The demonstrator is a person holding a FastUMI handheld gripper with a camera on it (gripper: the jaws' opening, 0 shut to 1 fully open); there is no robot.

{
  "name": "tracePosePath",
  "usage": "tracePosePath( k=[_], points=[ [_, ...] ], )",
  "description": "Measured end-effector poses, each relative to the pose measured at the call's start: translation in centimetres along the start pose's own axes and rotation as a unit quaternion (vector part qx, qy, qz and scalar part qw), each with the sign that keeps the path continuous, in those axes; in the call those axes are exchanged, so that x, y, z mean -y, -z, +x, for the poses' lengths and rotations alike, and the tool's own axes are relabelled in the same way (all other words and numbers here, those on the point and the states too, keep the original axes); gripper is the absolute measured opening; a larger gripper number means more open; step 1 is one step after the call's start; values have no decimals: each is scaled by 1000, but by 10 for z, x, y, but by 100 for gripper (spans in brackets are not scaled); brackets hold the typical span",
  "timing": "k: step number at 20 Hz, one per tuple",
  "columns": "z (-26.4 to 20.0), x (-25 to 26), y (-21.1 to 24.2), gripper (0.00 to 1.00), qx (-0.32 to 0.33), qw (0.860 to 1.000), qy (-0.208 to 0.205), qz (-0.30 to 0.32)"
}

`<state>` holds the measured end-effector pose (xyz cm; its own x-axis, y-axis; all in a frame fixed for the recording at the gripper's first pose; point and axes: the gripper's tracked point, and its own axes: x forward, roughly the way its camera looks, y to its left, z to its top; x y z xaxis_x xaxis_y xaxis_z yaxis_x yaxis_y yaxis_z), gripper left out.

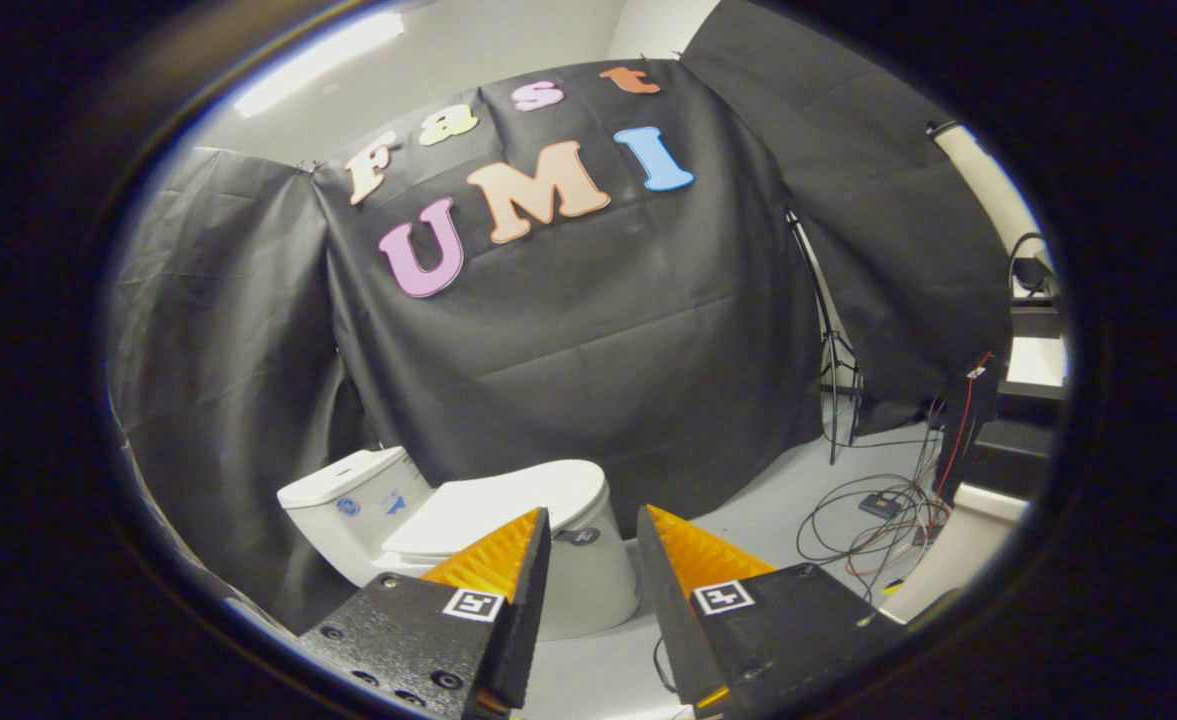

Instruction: Open the toilet lid.

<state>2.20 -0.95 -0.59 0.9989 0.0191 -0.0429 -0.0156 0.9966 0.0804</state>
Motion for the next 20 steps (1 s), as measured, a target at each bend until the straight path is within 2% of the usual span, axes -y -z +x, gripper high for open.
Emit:
tracePosePath(
  k=[14, 20],
  points=[
    [1, 2, 2, 55, -4, 1000, -1, 6],
    [20, -4, 7, 54, -36, 999, -15, 32]
  ],
)
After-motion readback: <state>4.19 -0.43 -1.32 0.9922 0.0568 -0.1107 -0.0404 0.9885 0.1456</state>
